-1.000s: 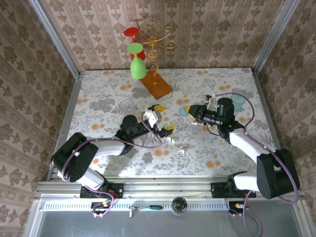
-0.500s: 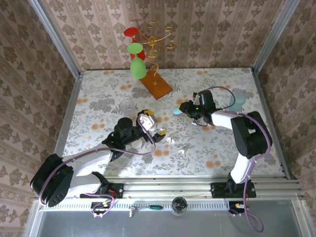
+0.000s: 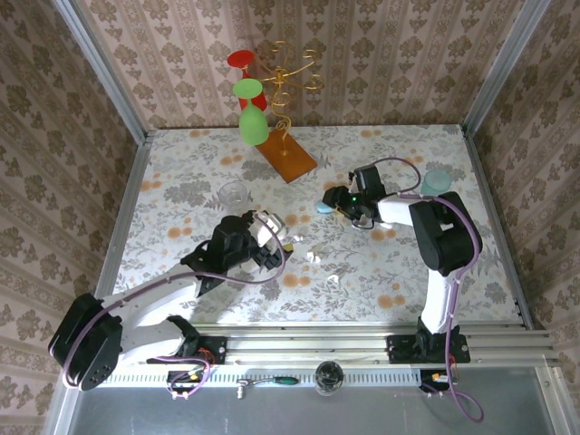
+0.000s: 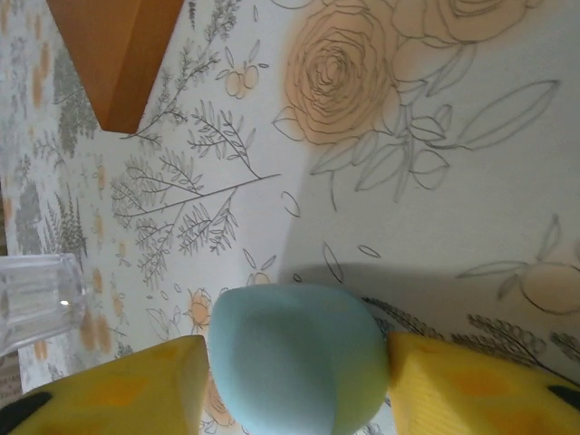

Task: Insert the wireless bluetooth earbuds into the charging case

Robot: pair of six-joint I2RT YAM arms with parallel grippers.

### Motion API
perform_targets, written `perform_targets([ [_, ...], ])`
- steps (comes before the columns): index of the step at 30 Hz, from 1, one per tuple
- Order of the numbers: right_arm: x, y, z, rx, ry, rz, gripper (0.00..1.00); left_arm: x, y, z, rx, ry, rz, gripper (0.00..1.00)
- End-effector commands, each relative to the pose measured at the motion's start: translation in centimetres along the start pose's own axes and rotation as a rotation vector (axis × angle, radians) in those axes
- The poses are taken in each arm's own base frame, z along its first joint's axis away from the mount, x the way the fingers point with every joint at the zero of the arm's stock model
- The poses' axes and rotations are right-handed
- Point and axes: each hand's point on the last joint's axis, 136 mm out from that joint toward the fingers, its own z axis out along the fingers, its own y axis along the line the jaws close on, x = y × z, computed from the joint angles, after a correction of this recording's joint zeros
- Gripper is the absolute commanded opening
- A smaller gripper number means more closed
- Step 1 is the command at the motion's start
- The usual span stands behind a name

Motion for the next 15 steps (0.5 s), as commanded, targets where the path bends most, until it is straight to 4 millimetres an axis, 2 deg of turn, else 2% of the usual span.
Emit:
perform_targets([
  [1,-1.5,0.6,-2.8,0.061,-0.074,-0.058,0.63,0.5,1.0,-1.2,-0.041,0.112,-0.065,1.00],
  [4,-1.6,1.2,-4.7,0.071,-0.098,-0.103,0.68,1.8,0.9,-2.1,-0.041,0.240,-0.065,0.97],
  [8,-0.9,3.1,-6.9,0.025,-0.104,-0.215,0.75,3.5,0.5,-3.1,-0.007,0.423,-0.019,0.97],
  [10,-0.3,3.8,-7.9,0.018,-0.106,-0.270,0.78,4.0,0.4,-3.2,0.012,0.503,-0.015,0.91],
  [15,0.9,3.8,-10.1,0.043,-0.126,-0.324,0.80,5.8,-0.6,-3.1,0.088,0.710,-0.007,0.90],
])
